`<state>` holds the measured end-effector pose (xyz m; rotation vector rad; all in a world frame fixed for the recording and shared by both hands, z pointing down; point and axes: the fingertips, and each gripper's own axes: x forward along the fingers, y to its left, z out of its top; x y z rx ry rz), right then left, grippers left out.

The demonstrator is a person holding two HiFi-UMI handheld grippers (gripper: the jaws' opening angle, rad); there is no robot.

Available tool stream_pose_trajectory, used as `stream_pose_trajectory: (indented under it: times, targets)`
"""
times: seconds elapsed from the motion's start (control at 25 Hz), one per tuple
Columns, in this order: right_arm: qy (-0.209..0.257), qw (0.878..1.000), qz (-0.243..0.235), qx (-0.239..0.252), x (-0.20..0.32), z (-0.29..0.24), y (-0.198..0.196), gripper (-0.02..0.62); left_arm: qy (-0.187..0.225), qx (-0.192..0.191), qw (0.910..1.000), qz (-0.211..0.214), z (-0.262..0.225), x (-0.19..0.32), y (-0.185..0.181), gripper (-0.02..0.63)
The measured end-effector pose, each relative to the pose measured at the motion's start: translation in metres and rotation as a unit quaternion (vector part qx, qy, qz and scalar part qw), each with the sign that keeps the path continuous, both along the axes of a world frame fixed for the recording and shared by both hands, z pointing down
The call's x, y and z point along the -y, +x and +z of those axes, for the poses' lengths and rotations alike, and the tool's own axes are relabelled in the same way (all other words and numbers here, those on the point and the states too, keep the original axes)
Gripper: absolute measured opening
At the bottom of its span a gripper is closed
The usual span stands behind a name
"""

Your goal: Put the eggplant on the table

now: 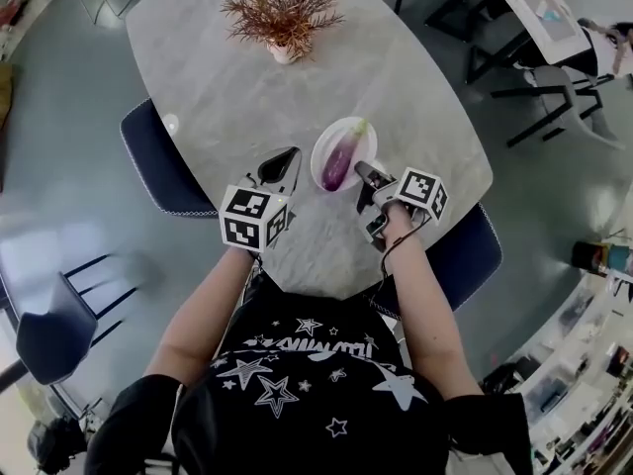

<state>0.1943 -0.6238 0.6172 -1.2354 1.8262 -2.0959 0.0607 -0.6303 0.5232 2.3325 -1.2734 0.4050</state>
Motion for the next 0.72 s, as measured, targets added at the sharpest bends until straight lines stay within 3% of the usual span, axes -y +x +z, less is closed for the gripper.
stream_pose_trajectory:
  times: [0.72]
  targets:
    - [-0.034, 0.999, -0.010, -0.038, 0.007, 0.024, -0.006, 0.021, -0.016, 0.003, 0.9998, -0.007, 0.016, 0.000, -0.006, 0.008]
